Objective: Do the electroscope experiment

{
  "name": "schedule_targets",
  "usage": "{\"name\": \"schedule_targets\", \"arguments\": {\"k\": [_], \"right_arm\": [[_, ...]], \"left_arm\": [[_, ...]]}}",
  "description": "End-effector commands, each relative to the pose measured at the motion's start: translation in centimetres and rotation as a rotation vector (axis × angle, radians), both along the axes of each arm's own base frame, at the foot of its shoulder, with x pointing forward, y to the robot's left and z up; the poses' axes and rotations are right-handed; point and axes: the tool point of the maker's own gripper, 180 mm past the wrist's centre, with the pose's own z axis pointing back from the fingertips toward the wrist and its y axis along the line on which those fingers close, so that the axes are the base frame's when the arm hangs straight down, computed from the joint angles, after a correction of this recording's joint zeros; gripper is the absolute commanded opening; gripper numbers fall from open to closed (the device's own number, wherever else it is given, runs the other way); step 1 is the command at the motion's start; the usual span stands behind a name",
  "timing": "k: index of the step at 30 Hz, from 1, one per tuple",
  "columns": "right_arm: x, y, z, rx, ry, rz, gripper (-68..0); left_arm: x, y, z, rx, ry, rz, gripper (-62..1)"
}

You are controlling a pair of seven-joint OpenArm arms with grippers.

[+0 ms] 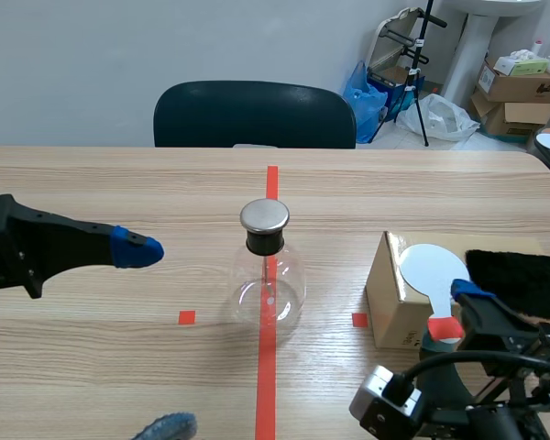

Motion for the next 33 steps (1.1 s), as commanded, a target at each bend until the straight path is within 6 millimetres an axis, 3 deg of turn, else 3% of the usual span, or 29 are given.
{"name": "schedule_targets", "arguments": {"k": [1,3,4,33], "right_arm": [[0.5,-0.49,1.59,-0.01,-0.077,-0.021,-12.5],[0.51,-0.64,1.58,-0.011,-0.076,-0.028,-0.4],[0.51,-0.74,1.58,-0.012,-0.076,-0.032,0.4],[0.52,-0.8,1.58,-0.014,-0.076,-0.032,0.4]], "left_arm": [[0.03,-0.2,0.64,-0.038,-0.002,0.003,1.4],[0.03,-0.2,0.64,-0.038,-0.002,0.003,1.4],[0.03,-0.2,0.64,-0.038,-0.002,0.003,1.4],[0.04,-0.2,0.56,-0.033,-0.001,0.003,1.4]]}}
